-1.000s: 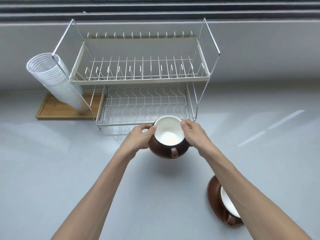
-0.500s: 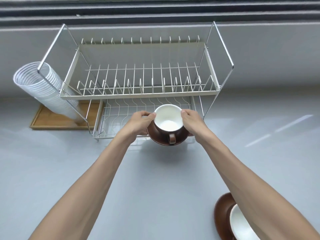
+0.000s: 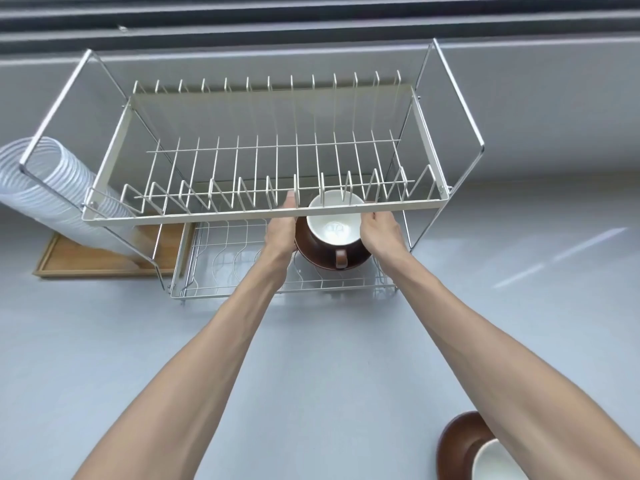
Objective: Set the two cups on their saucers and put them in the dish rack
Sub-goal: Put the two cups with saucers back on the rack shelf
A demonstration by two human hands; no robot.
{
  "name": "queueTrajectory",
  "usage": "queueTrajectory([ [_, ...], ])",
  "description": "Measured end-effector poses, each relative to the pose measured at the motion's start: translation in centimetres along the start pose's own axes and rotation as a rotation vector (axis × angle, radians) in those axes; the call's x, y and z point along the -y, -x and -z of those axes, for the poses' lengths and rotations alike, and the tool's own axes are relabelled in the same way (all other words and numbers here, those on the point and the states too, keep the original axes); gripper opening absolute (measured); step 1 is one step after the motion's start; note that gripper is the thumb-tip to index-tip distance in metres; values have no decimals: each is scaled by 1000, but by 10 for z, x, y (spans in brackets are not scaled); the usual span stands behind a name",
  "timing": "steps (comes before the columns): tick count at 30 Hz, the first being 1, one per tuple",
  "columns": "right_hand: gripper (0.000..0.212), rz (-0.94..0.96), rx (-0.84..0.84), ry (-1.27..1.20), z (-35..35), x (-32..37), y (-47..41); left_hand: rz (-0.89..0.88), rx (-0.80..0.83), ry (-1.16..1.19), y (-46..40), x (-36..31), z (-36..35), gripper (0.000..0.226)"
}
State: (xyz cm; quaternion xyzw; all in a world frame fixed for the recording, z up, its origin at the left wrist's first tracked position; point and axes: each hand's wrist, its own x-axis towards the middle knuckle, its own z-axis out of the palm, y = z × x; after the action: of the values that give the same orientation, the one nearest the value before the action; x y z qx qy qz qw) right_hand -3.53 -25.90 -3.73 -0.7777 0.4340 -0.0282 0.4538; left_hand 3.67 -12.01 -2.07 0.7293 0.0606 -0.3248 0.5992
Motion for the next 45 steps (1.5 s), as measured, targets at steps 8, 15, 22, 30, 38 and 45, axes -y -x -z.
queueTrajectory([
  [8, 41, 20, 2, -7, -5, -8, -8, -58, -3, 20, 2, 1, -5, 66],
  [15, 42, 112, 53, 54, -3, -12, 4, -37, 79, -219, 5, 7, 0, 81],
  [22, 49, 155, 154, 198, 11, -21, 34, -99, 185, -540, 27, 18, 11, 59],
  [30, 47, 238, 192, 486, 34, -28, 83, -162, 352, -821, 76, 18, 17, 53],
  [38, 42, 340, 74, 764, 54, -61, 146, -337, 422, -1294, 121, 46, 8, 54],
  [45, 44, 317, 13, 769, 76, -112, 193, -438, 493, -1519, 151, 83, -21, 56],
])
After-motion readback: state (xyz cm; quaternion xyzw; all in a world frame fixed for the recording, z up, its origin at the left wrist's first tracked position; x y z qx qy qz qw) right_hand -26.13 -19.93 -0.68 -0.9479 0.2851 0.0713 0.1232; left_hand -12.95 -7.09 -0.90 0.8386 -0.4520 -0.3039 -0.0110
